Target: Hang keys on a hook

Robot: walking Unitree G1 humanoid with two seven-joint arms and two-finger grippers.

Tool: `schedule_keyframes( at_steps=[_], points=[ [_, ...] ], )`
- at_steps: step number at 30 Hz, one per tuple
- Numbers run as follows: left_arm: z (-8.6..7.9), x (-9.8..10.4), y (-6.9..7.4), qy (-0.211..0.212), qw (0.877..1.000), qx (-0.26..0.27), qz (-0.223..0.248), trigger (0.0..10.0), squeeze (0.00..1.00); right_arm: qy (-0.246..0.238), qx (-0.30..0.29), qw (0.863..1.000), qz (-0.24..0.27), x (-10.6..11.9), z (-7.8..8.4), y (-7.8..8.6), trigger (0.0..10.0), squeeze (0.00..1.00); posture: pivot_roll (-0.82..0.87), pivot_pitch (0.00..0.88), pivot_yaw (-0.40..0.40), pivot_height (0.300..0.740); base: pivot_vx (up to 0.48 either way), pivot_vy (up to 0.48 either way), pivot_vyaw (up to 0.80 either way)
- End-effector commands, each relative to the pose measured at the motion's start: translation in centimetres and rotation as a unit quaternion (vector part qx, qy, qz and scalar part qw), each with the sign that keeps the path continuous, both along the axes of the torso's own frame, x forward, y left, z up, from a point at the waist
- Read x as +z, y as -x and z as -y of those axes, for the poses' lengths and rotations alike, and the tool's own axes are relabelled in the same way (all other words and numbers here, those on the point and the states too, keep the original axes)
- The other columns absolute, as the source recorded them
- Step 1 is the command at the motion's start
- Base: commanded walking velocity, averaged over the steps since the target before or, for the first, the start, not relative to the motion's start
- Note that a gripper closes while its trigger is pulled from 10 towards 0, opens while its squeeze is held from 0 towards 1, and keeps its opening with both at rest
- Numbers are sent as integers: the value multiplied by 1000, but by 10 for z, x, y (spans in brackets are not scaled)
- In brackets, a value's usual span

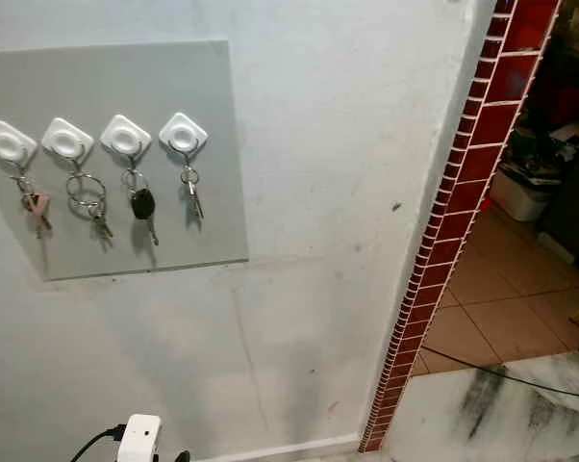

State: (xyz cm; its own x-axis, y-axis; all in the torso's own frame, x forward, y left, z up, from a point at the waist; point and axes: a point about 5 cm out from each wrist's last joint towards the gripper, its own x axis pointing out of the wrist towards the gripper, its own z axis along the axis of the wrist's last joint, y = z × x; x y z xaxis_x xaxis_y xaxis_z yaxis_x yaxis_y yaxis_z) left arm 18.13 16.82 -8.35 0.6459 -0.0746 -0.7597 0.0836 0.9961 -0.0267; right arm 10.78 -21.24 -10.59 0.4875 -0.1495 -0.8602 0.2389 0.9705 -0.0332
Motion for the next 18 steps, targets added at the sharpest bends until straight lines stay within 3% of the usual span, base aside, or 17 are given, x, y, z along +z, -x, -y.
schedule_keyframes(
  at_steps=[1, 10, 18],
  points=[
    [-2, 2, -3, -4, 1000, -8, 1, 10000, 0, -20, 4, 1000, -5, -3, -12, 1, 10000, 0, -59, 0, 61, 740, 0, 0, 0],
    [1, 1, -2, 2, 1000, -2, -1, 10000, 0, -19, 3, 1000, -4, -2, -9, 2, 10000, 0, -52, 0, 49, 740, 0, -321, 0],
    [3, -1, 1, 5, 1000, 3, -6, 10000, 0, -15, 8, 1000, -5, -2, -7, 2, 10000, 0, -48, 0, 37, 740, 0, -480, 0]
  ],
)
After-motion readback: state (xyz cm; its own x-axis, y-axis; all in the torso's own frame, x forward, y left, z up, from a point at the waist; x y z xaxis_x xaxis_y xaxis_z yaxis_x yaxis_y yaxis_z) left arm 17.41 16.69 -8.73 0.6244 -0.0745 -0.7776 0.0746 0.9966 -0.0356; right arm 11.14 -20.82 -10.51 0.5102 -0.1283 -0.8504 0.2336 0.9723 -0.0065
